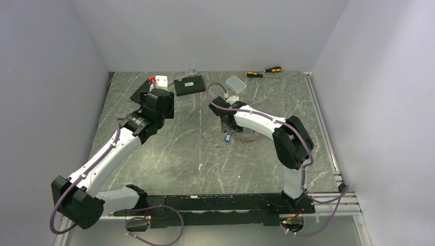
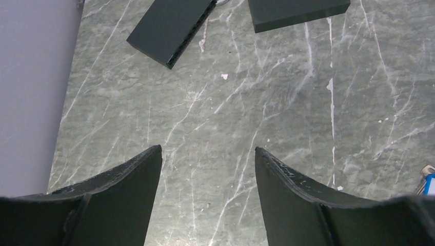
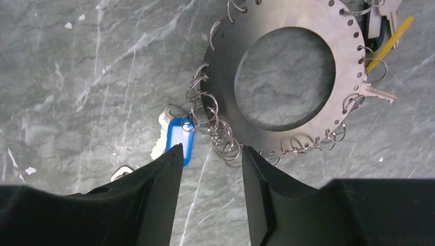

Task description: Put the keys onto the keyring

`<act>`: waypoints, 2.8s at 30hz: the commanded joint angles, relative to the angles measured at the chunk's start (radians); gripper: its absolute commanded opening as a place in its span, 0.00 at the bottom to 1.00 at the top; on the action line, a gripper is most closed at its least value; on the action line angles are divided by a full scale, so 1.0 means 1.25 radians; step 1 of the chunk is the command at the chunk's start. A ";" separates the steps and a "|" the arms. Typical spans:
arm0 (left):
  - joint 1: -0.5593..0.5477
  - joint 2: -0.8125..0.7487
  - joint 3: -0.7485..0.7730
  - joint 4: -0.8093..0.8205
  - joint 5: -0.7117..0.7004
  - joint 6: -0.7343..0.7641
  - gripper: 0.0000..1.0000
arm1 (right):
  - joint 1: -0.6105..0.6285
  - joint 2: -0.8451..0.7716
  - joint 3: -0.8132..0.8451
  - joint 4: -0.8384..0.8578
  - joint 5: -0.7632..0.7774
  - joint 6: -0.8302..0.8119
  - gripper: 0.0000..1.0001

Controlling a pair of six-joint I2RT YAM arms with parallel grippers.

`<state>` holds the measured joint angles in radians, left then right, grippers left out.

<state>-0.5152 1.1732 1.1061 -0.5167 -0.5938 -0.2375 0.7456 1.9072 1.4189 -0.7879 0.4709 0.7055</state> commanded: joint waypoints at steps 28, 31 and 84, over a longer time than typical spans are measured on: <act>-0.035 -0.022 0.016 0.041 0.017 0.039 0.66 | -0.058 0.194 0.217 -0.007 0.067 -0.067 0.28; -0.038 -0.022 0.015 0.041 0.016 0.042 0.65 | -0.058 0.202 0.219 -0.016 0.060 -0.058 0.27; -0.042 -0.170 -0.111 0.232 0.456 0.153 0.53 | -0.057 -0.279 0.009 0.105 -0.006 -0.039 0.00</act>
<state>-0.5644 0.9714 0.9695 -0.3050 -0.1493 -0.0776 0.6758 1.6558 1.4502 -0.7288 0.4877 0.6621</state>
